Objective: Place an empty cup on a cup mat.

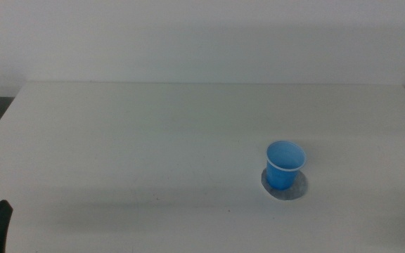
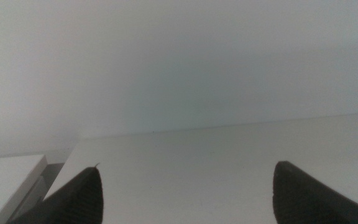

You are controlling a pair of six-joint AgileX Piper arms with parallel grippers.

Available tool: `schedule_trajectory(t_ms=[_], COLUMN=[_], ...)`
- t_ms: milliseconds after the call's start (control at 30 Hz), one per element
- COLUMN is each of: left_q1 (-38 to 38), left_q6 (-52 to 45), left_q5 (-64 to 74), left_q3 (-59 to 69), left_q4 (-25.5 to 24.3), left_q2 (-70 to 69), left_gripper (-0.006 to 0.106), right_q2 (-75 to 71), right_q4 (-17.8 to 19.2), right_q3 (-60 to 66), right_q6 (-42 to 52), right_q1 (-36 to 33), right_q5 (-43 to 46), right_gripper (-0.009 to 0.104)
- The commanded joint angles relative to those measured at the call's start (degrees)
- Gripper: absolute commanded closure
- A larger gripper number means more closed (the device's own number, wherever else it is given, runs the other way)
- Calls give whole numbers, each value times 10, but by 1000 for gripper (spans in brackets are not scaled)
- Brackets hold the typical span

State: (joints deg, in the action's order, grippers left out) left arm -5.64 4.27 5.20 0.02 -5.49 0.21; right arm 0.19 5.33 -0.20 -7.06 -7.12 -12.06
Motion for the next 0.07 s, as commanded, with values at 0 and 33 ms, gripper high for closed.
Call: schedule_trajectory(t_ms=[0, 33], left_q1=[-1, -1], left_q6=[2, 2], left_q5=[-3, -3], left_q3=[0, 0], left_q4=[4, 4], left_q2=[-2, -2], left_gripper=[7, 7], right_q2=[-2, -2], right_q4=[5, 5], right_q3=[2, 2], right_q6=[5, 5], right_q1=[3, 3], right_q5=[2, 2], right_gripper=[2, 2])
